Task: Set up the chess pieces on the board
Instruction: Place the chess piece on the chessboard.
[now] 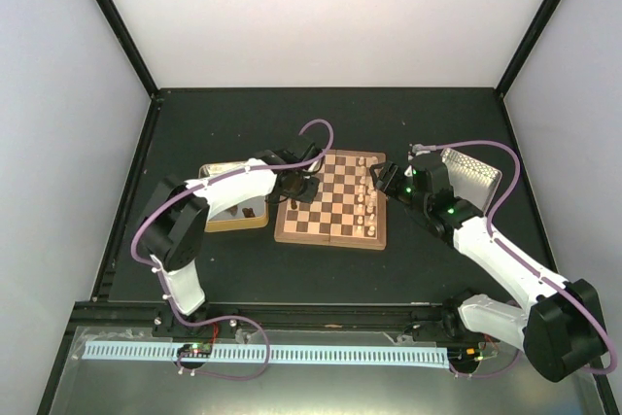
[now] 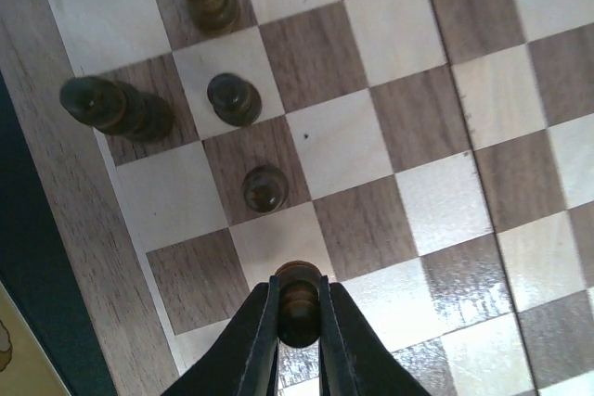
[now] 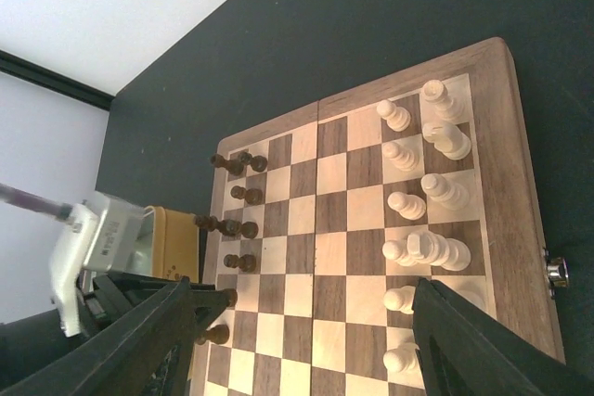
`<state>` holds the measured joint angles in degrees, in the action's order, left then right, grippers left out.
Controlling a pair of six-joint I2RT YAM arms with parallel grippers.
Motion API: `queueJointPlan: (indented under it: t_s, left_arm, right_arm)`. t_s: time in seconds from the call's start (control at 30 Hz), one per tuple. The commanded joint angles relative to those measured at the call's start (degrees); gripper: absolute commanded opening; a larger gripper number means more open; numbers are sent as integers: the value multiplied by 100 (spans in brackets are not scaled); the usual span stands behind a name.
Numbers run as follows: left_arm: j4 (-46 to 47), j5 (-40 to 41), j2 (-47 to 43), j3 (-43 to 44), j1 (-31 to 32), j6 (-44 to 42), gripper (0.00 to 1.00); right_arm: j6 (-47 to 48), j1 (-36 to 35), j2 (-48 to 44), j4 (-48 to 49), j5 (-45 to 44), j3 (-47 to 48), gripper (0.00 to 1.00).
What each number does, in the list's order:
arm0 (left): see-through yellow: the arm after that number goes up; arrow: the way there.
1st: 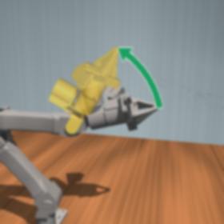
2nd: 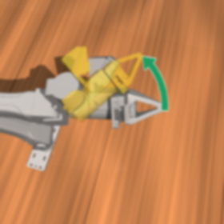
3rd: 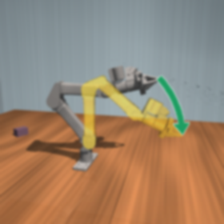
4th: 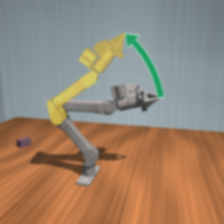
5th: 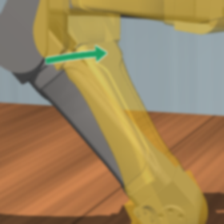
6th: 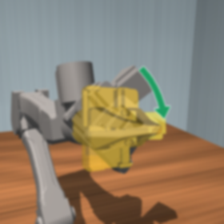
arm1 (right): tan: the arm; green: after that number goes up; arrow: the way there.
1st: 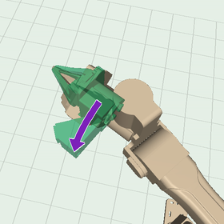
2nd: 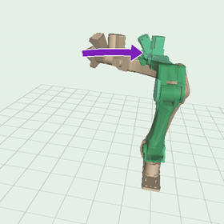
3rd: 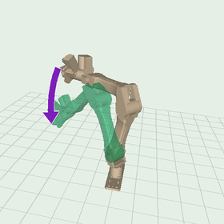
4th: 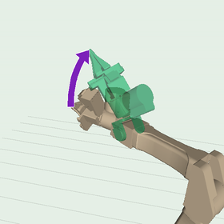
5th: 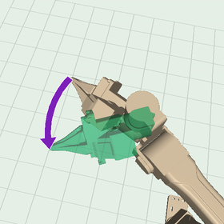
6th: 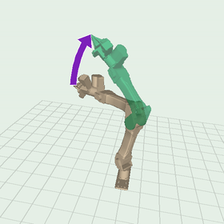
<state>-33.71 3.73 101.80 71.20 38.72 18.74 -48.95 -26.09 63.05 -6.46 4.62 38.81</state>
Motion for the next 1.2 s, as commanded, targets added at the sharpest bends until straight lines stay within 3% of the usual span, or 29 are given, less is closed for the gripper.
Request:
queueJointPlan:
  t_s: [0.0,0.57,0.93,1.17]
  left_arm:
    - [-162,137,149,239,33,-2,10]
    - [-2,-78,414,131,39,39,13]
    - [-196,-102,182,410,32,12,33]
    - [-252,246,-246,641,-7,60,38]
  right_arm:
    - [33,34,47,6,-128,-5,65]
    - [43,33,31,-6,-122,-13,66]
    - [60,33,-223,-52,-45,13,66]
    - [225,33,-535,-261,215,-5,66]
